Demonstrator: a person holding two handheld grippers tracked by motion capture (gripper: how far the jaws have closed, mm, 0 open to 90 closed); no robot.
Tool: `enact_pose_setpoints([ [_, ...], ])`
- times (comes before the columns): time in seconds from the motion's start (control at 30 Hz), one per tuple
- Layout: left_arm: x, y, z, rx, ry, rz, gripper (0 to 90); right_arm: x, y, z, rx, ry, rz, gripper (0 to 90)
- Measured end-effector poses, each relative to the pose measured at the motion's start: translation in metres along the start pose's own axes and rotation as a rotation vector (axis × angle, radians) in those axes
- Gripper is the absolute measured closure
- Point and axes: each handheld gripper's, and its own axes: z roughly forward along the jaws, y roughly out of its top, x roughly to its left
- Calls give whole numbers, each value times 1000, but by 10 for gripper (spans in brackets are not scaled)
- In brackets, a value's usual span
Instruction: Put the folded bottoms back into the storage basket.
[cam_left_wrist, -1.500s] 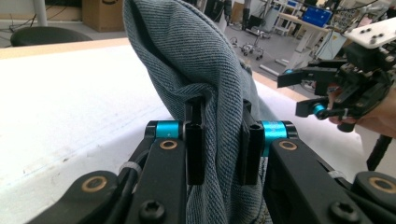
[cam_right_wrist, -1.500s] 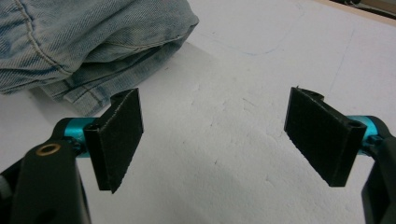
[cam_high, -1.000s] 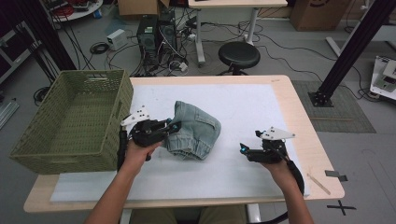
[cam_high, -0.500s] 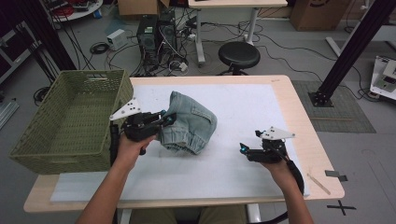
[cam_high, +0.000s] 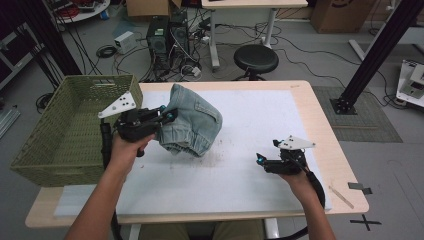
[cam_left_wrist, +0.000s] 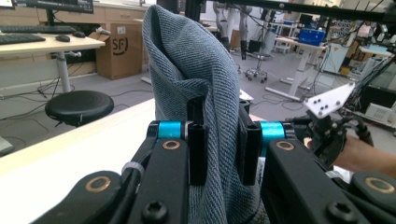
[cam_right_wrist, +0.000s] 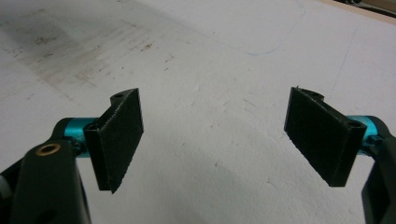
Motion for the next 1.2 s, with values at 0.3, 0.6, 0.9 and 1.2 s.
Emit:
enact_pose_setpoints([
  [0.3, 3, 19, -17, -23, 29, 12, 787, 0, 0, 0, -3, -3, 1, 204],
  [0.6, 9, 32, -36, -54, 40, 16, 788, 0, 1, 0, -4, -1, -1, 204],
  [0.9, 17, 44, -63, -71, 70, 28, 787, 0, 1, 0, -2, 1, 0, 204],
  [1.2, 25, 53, -98, -105, 106, 31, 789, 2, 1, 1, 1, 0, 3, 204],
])
